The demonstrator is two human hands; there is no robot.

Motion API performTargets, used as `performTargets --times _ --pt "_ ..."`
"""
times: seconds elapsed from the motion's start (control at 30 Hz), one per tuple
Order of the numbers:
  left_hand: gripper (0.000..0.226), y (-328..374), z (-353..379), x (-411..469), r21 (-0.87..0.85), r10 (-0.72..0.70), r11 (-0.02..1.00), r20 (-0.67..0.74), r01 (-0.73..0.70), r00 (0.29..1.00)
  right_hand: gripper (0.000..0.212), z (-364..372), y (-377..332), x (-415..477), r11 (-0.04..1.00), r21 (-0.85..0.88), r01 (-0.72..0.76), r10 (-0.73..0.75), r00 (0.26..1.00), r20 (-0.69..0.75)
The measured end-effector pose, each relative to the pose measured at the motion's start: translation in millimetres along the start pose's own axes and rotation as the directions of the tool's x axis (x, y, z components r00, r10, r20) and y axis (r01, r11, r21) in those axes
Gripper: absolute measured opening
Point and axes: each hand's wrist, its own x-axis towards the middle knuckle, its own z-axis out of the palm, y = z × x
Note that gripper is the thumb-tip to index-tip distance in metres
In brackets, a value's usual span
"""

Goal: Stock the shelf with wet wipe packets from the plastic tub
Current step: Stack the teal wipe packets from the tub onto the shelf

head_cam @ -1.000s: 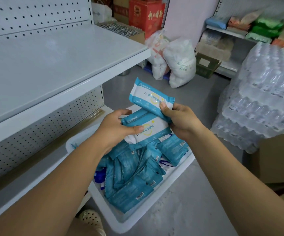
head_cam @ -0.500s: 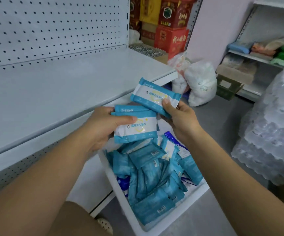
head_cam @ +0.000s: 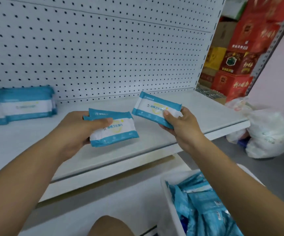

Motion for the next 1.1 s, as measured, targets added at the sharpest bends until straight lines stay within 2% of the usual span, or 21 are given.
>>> performTargets --times 0.1,0.23,0.3,0.43,0.53,0.63,0.9,1.1 --pt "0.030 -10 -52 -3 -0.125 0.019 0.991 -0.194 -0.044 0.981 0.037 48 5 5 1.000 -0.016 -0.015 0.016 0.997 0.081" --pt "0.028 -18 -106 -11 -0.304 0.032 0.934 -0.450 -0.187 0.893 0.027 112 16 3 1.000 -0.023 -0.020 0.024 0.983 0.183" --pt "0.018 -21 -127 -16 -0.331 0.020 0.912 -0.553 -0.242 0.833 0.028 143 21 -1 1.000 -0.008 -0.016 0.017 0.973 0.231" --pt "0.022 -25 -164 -27 -0.329 -0.008 0.896 -0.685 -0.300 0.729 0.034 206 22 -10 0.999 0.048 -0.025 0.007 0.939 0.343" --pt "0.027 -22 -190 -30 -0.310 0.008 0.884 -0.739 -0.350 0.674 0.037 249 20 -16 0.998 -0.035 0.061 -0.042 0.919 0.393" --pt "0.021 -27 -211 -28 -0.313 0.010 0.875 -0.752 -0.370 0.659 0.035 285 23 -20 0.985 -0.115 0.130 -0.067 0.895 0.441" --pt "0.031 -53 -234 -21 -0.384 -0.007 0.815 -0.756 -0.434 0.655 0.023 336 50 -27 0.983 -0.122 0.137 -0.053 0.850 0.525" --pt "0.033 -56 -239 -14 -0.392 -0.016 0.804 -0.766 -0.448 0.643 0.032 344 66 -24 0.985 -0.102 0.139 -0.060 0.829 0.556"
